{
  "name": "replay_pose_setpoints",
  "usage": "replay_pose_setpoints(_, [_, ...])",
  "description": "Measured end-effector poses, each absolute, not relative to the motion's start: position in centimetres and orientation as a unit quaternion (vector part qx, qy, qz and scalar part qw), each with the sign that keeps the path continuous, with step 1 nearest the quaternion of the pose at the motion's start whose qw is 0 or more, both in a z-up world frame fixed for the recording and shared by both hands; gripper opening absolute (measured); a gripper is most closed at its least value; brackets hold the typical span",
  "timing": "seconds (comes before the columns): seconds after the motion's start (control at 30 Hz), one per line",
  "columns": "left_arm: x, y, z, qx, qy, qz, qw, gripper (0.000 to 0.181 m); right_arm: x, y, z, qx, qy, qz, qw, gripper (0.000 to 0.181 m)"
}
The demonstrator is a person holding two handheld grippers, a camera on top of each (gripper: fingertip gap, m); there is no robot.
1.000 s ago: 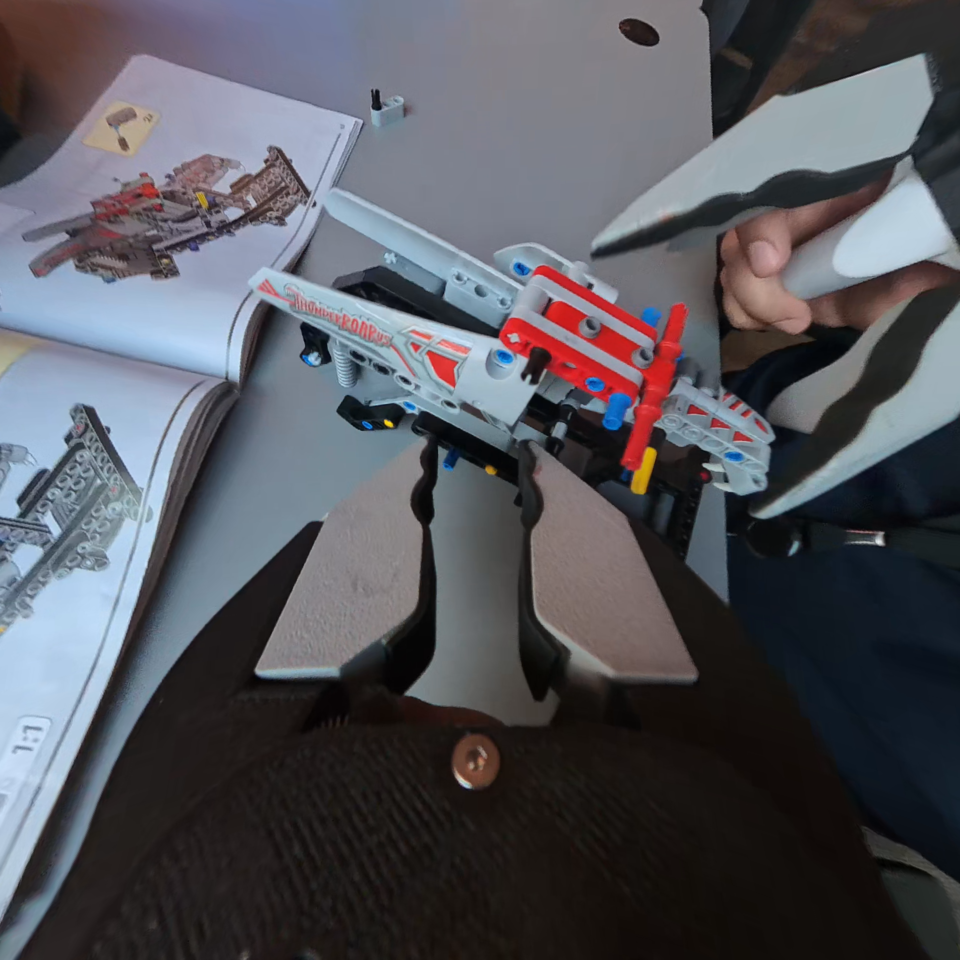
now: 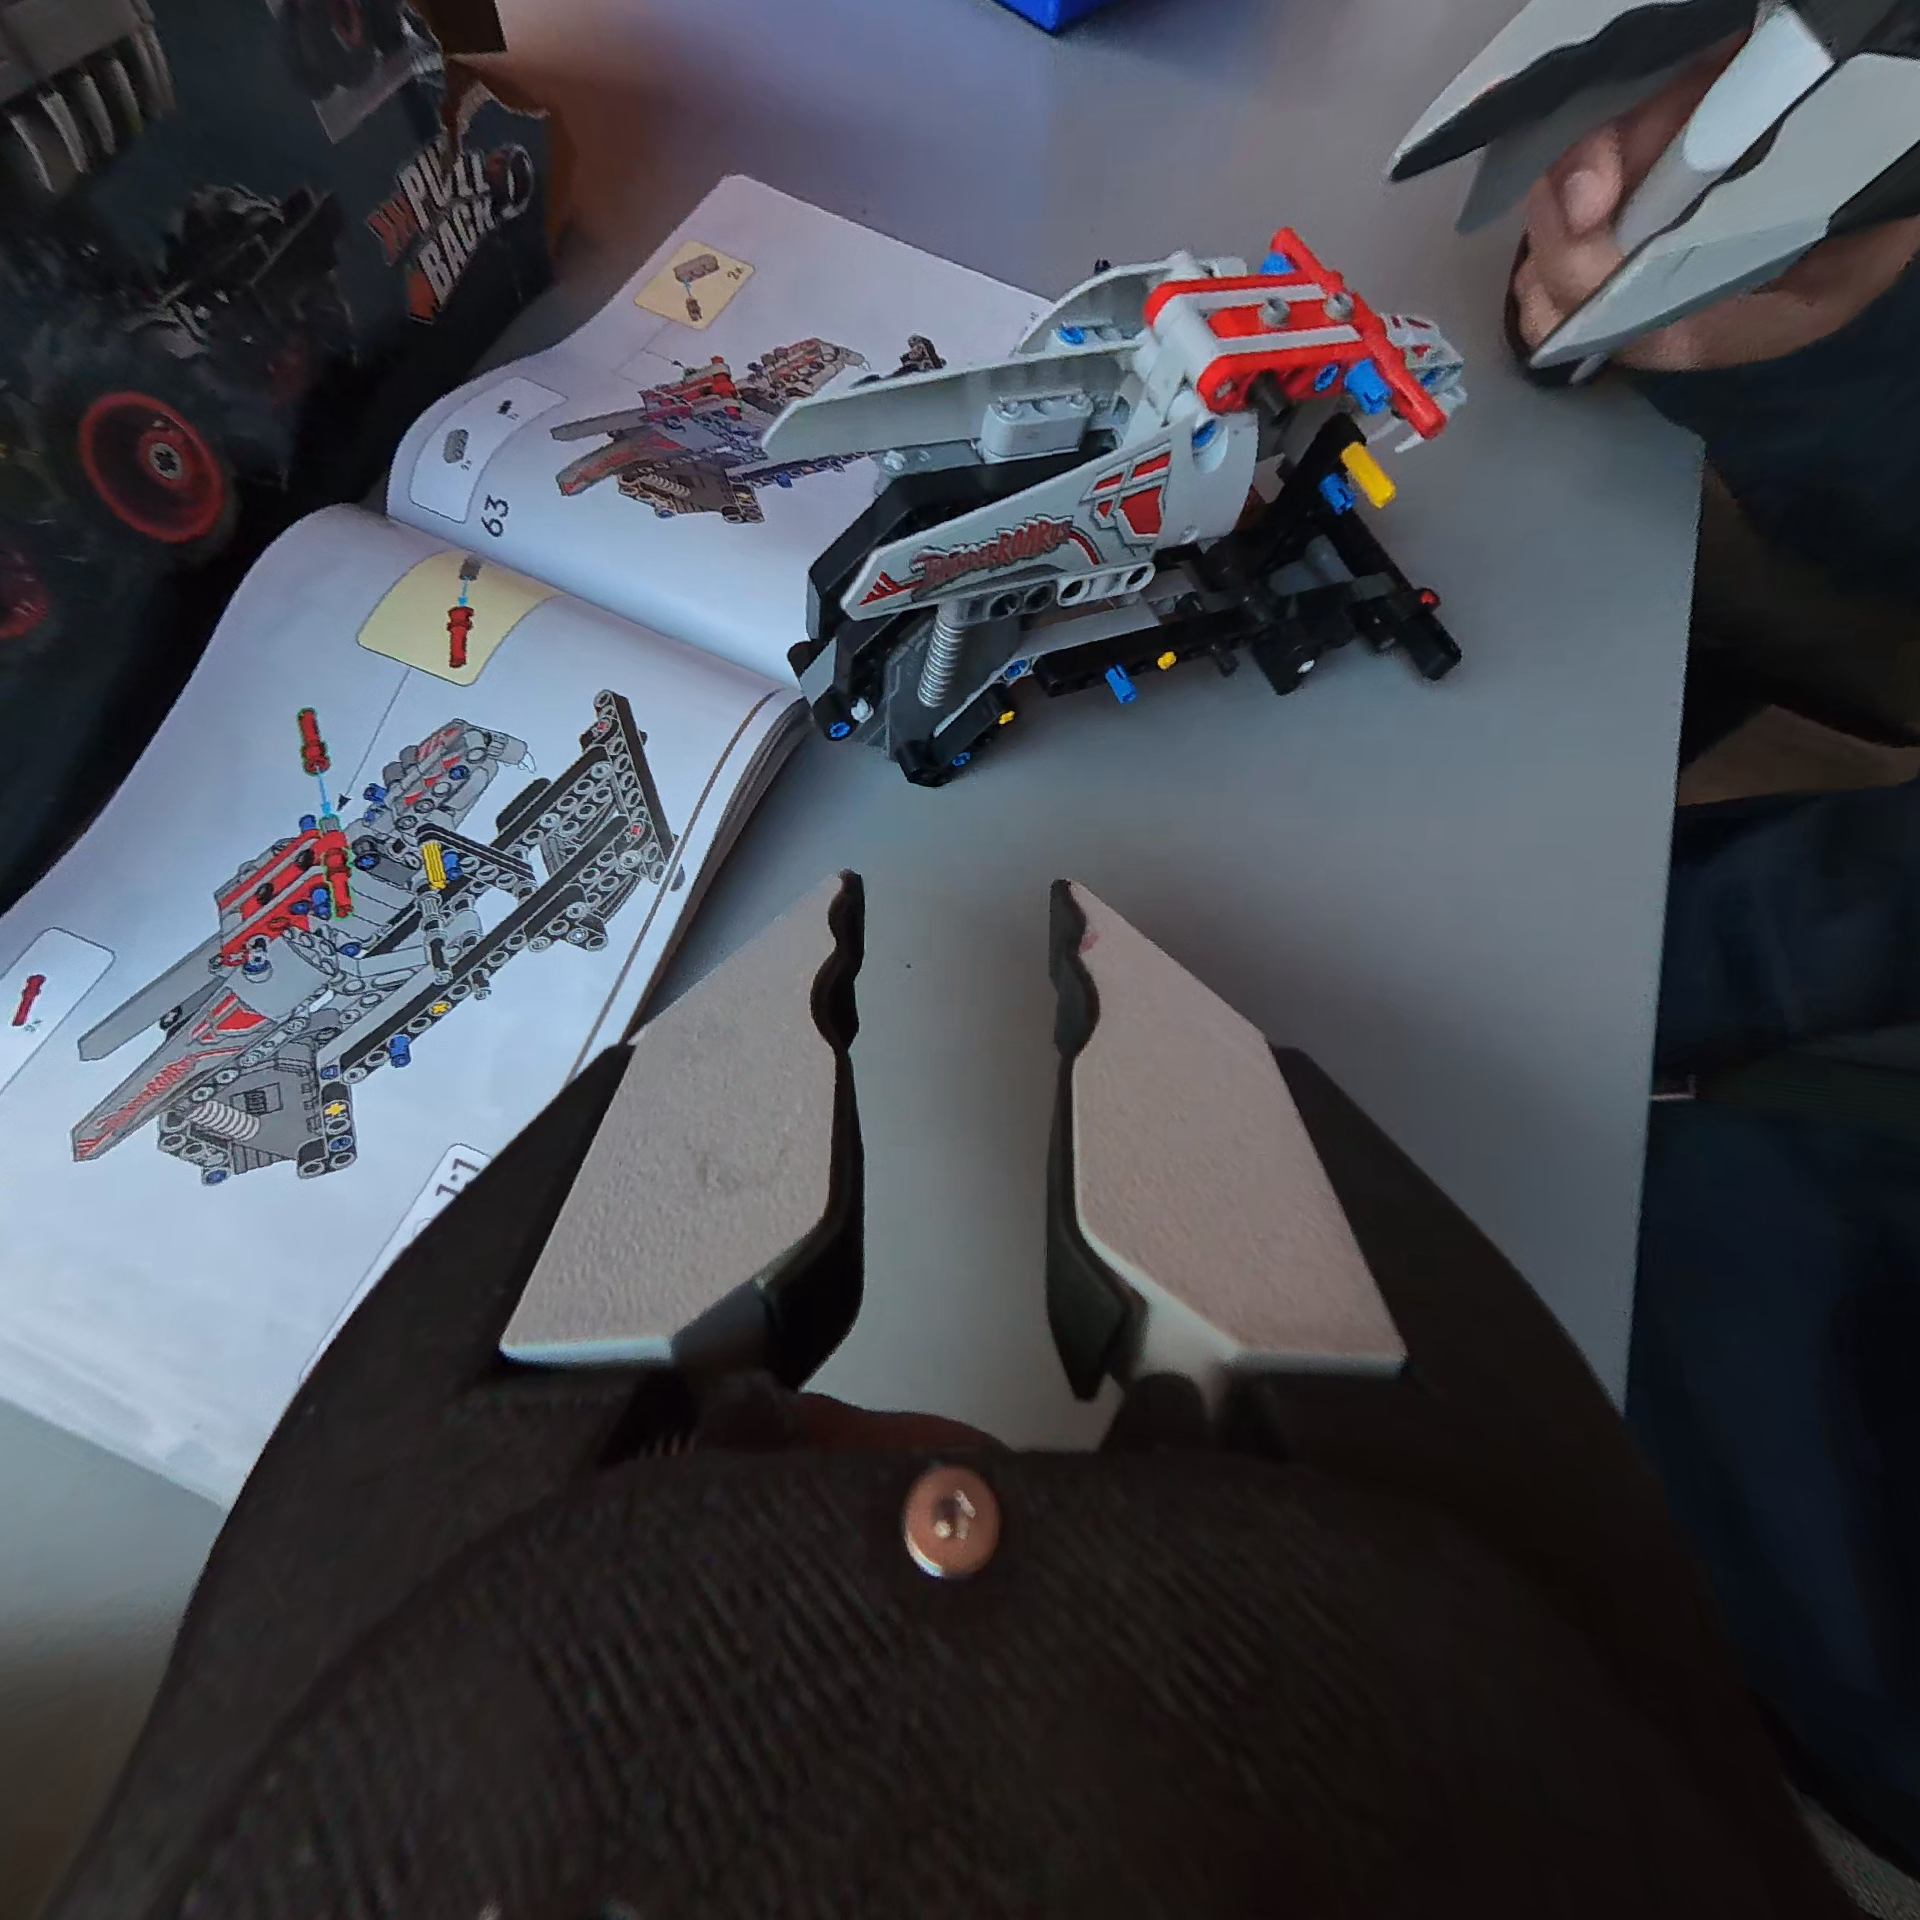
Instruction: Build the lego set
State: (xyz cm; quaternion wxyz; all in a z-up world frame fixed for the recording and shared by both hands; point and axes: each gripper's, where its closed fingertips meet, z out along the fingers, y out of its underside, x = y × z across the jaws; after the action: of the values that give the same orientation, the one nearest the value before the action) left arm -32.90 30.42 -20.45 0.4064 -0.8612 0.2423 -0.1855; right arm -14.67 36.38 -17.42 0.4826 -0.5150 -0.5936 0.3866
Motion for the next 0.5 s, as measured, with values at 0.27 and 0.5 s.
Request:
replay_pose_setpoints(0.27, [-33.6, 31.2, -19.2, -0.846, 0.235, -0.179, 0.444, 0.032, -14.5, 36.4, -16.5, -0.491, -0.59, 0.409, 0.493, 0.043])
replay_pose_setpoints(0.5, [-32.9, 31.6, -19.0, -0.827, 0.267, -0.166, 0.465, 0.038, -14.7, 36.0, -16.8, -0.481, -0.604, 0.4, 0.494, 0.042])
